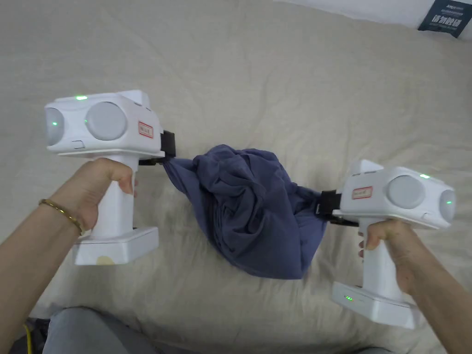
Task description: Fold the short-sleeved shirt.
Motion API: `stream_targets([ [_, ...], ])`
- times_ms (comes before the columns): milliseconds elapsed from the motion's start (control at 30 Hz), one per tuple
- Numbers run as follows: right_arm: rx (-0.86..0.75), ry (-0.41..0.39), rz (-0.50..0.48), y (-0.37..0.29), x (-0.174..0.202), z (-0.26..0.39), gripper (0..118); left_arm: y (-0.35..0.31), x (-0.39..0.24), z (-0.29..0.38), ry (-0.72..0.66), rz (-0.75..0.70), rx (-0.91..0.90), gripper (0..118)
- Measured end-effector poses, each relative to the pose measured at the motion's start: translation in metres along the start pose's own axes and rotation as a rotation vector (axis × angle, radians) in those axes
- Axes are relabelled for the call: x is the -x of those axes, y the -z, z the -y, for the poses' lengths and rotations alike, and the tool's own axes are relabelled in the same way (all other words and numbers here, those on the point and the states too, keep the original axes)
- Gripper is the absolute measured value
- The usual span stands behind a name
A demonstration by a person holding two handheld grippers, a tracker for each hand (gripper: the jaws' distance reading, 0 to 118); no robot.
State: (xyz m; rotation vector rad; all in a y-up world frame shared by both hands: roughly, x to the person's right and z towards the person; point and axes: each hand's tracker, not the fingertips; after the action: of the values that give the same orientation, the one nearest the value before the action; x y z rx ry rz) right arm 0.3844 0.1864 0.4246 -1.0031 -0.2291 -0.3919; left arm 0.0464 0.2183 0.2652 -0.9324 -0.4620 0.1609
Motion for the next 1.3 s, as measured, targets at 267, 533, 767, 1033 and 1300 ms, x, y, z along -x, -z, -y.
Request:
stream_targets([
  [267,-0.315,0.025,-0.073,-0.146,-0.018,-0.051,4,-0.076,0.004,-0.062,-0.054,0.04,-0.212,4],
  [533,-0.54,0.092,-0.059,-0.246,-0.016,-0.112,4,-0.155,0.004,-0.139,-0.089,-0.043,-0.506,4],
  [767,-0.605,0.112,-0.07,-0.285,0.0,-0.184,4,-0.197,-0.024,-0.215,-0.096,-0.098,-0.641,4],
  [1033,-0.718,0.04,0.111,-0.301,0.035,-0.276,4,-0.196,-0.071,-0.306,0.001,-0.187,-0.735,4],
  [1300,-0.855,0.027,0.211,-0.316,0.048,-0.335,4,-0.195,-0.105,-0.349,0.039,-0.163,-0.843,4],
])
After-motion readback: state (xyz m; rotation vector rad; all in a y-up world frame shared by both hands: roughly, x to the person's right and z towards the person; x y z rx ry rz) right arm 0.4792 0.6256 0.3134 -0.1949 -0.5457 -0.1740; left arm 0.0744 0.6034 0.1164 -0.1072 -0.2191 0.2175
